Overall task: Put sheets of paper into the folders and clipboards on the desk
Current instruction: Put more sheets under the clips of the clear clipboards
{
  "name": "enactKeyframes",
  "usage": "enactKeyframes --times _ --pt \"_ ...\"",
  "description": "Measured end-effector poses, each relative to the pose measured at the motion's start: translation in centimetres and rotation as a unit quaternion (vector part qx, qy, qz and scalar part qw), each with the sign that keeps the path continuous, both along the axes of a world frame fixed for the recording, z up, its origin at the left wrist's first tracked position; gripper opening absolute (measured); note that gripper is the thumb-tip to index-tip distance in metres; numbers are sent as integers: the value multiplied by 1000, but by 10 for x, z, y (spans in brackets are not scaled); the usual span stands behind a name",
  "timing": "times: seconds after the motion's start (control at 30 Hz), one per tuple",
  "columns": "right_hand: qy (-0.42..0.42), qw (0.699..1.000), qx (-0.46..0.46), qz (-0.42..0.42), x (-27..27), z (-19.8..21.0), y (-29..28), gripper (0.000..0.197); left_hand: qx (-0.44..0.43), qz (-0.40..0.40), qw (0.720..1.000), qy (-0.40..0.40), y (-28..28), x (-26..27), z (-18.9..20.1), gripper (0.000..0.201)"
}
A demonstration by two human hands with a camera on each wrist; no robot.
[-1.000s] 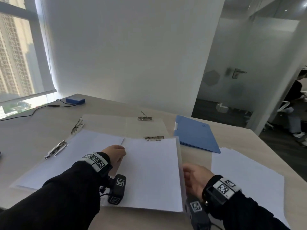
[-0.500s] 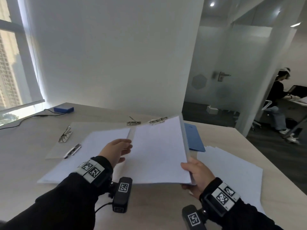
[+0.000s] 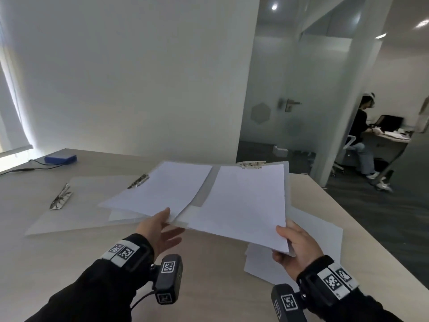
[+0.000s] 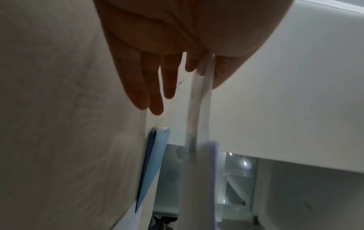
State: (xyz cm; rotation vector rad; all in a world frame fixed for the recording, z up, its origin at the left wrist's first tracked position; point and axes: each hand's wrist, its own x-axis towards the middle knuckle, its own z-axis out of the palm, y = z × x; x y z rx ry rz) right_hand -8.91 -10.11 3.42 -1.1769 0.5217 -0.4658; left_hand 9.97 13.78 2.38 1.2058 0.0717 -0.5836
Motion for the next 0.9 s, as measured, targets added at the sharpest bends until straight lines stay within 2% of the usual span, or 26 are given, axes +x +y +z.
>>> enactKeyframes --times 0.03,0.1,0.23,0.37,0.47,0.5,0.53,0.6,0.67,0.77,0.9 --pt "5 1000 -2 3 -1 -2 -1 23 -7 26 1000 -16 -4 1 3 22" --pt "19 1000 7 -2 1 -6 -2 19 -14 40 997 -57 -11 2 8 22" --pt "38 999 34 -7 8 -11 -4 15 35 -29 982 -185 -23 -11 18 25" --pt "30 999 36 3 21 -7 1 20 97 -142 921 -350 -27 -10 11 49" --pt "24 999 24 9 26 -4 0 24 188 -214 880 -379 -20 -2 4 73" --pt "24 999 21 14 27 -4 -2 26 199 -237 874 -374 -19 -3 3 80" --pt "26 999 19 17 28 -5 -4 27 182 -246 883 -357 -18 0 1 83" --pt "30 999 20 25 29 -8 -7 29 84 -208 943 -248 -22 2 -1 82" --pt "25 999 30 33 30 -12 -10 28 19 -137 983 -119 -30 8 -4 67" --pt "22 998 41 35 34 -14 -15 22 87 -130 986 -56 -40 8 0 31" --pt "40 999 32 13 39 -13 -30 21 85 -129 987 -49 -58 19 -8 25"
